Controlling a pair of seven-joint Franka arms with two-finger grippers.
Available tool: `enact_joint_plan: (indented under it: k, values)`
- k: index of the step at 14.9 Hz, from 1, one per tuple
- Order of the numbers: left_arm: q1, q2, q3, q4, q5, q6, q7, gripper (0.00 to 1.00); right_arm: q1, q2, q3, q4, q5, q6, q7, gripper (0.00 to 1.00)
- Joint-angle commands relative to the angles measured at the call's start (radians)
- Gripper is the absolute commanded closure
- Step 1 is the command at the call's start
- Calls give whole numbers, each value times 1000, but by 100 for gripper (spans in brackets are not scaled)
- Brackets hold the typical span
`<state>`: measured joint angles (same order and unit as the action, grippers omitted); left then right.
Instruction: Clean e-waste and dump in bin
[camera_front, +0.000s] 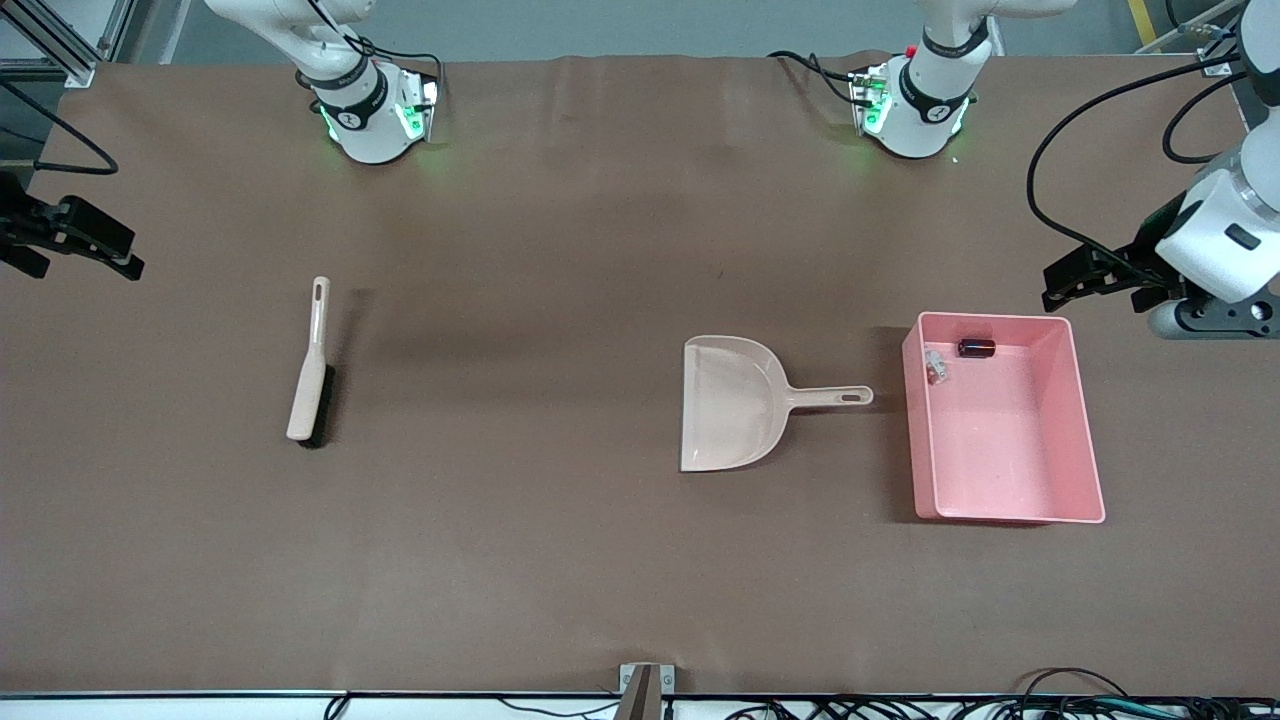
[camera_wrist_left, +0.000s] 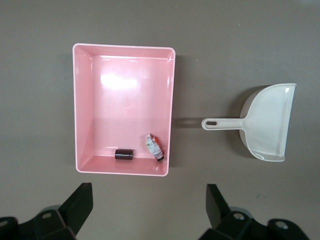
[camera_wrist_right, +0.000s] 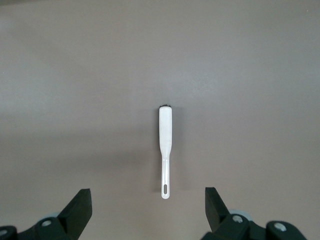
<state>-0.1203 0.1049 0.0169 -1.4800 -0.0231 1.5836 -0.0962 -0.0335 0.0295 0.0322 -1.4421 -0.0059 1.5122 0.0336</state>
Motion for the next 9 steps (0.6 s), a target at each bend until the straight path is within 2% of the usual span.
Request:
enact_joint_plan:
  k: [1,9]
  values:
    - [1,-24,5,-23,-23,18,15,0,-11,-5,9,5,-3,-10,14,0]
    - [-1,-21,21,-20,-32,19,18,0,-11,-5,9,5,-3,-10,14,0]
